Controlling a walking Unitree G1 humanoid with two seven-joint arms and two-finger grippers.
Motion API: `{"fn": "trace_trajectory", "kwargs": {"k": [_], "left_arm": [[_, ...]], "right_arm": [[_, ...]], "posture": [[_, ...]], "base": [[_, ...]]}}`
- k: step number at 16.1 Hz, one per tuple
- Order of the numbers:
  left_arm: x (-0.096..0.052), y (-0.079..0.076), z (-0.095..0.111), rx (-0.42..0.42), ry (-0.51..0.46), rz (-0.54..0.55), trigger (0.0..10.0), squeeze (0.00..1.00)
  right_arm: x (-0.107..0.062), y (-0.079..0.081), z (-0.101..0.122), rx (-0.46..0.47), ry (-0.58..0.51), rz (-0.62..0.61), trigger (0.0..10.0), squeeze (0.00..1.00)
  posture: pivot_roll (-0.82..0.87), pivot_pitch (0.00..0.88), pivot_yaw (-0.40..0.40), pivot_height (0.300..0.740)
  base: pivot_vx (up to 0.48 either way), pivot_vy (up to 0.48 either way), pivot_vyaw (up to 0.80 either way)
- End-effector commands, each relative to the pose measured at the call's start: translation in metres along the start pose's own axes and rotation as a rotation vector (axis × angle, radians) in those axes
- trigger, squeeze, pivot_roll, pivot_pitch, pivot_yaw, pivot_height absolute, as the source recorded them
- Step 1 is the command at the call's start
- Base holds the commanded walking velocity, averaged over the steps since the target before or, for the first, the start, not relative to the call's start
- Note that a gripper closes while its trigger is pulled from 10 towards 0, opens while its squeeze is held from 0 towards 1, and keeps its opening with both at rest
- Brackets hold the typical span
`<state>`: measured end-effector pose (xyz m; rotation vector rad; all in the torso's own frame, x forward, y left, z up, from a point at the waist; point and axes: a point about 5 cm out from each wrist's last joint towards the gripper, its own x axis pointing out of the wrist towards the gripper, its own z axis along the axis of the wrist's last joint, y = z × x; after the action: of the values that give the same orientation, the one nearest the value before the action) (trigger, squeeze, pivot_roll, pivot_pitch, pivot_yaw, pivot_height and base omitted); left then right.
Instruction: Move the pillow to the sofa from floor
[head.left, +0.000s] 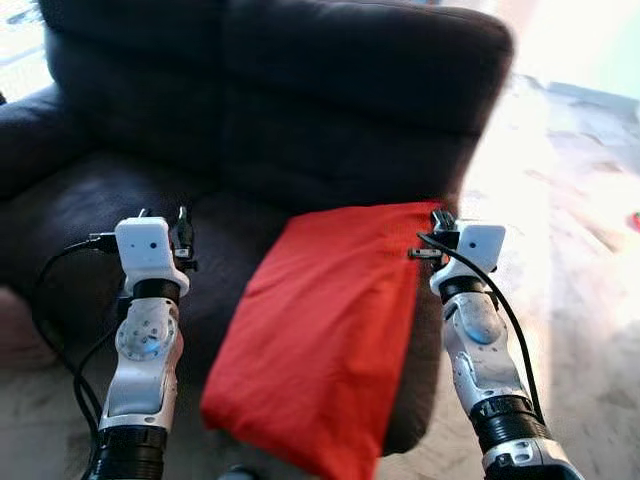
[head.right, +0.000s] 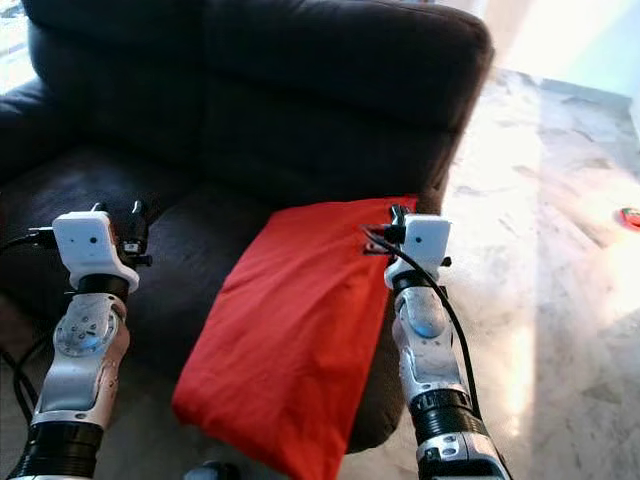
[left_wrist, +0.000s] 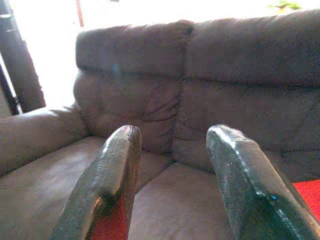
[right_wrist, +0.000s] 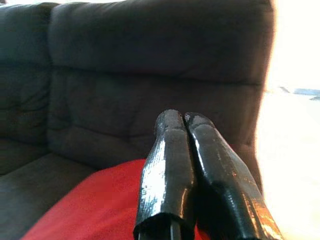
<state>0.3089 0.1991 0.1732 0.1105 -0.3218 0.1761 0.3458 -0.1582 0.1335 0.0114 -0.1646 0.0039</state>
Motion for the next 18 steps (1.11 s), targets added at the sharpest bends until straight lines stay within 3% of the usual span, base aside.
{"fn": "trace_trajectory", "kwargs": {"k": [1,18], "left_arm": [[-0.0006,0.0009,0.0013,0.002,0.001,-0.002,10.0,0.0],[-0.0015,0.0051,0.0024,0.0,0.009,0.011,10.0,0.0]], "right_arm": [[0.0021,-0.0006,0.0014,-0.001,-0.002,-0.004,10.0,0.0],[0.0047,0.0001,0.0018,-0.009,0.005,0.008,10.0,0.0]], "posture": [[0.13,0.117,-0.073,0.73],[0.14,0.133,-0.082,0.73]], "base": [[0.0,0.322,0.0],[0.0,0.33,0.0]]}}
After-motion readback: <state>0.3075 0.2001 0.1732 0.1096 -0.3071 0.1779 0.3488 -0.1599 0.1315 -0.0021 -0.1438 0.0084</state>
